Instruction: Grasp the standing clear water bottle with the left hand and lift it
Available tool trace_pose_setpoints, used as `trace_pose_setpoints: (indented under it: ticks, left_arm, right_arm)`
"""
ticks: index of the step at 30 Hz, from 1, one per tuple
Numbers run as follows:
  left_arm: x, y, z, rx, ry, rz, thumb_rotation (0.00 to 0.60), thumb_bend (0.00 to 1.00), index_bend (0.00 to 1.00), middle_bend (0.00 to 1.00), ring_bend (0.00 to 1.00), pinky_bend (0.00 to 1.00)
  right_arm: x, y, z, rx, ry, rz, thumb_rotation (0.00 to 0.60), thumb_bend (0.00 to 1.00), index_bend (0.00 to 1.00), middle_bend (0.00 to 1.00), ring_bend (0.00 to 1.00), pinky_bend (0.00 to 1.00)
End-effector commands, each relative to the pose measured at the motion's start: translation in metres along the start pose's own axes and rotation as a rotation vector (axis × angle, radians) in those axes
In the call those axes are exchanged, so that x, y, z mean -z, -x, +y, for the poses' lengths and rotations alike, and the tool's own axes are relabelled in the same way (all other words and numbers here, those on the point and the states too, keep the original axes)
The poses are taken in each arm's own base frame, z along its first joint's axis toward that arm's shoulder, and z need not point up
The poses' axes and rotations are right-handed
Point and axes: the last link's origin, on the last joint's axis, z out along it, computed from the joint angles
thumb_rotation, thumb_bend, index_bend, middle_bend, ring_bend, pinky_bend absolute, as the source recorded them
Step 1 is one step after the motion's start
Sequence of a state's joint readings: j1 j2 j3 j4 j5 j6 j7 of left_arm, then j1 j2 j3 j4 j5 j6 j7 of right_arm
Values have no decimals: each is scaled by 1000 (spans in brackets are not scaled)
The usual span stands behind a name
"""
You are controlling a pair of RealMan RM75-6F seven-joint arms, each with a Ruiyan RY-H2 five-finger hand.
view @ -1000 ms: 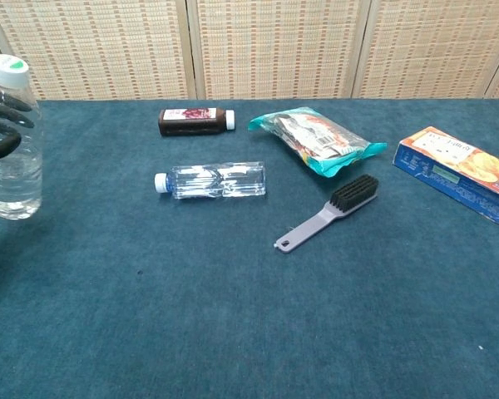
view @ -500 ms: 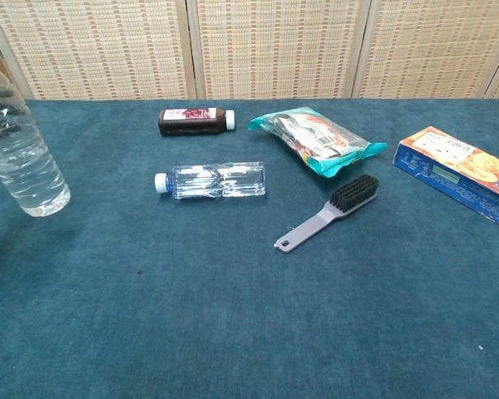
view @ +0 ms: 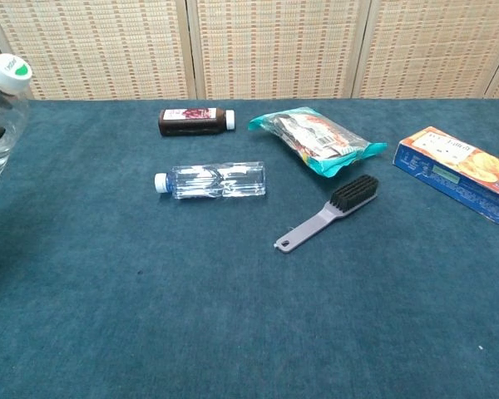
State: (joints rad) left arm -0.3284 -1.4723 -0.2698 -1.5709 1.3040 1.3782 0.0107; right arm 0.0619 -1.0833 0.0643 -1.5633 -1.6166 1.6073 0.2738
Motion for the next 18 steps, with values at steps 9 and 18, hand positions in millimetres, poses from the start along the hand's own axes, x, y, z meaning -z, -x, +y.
trace_pose_setpoints:
  ticks: [9,18]
  left_arm:
    - [14,23,-22,137,-113,-75,600,456,469,411,305,144]
    - [2,9,6,149,-8,-13,600,455,469,411,305,145]
  right_arm:
    - [-1,1,1,3,2,-9,600,161,0,33,0,213]
    - [-1,0,1,-1,2,-2,600,161,0,33,0,213]
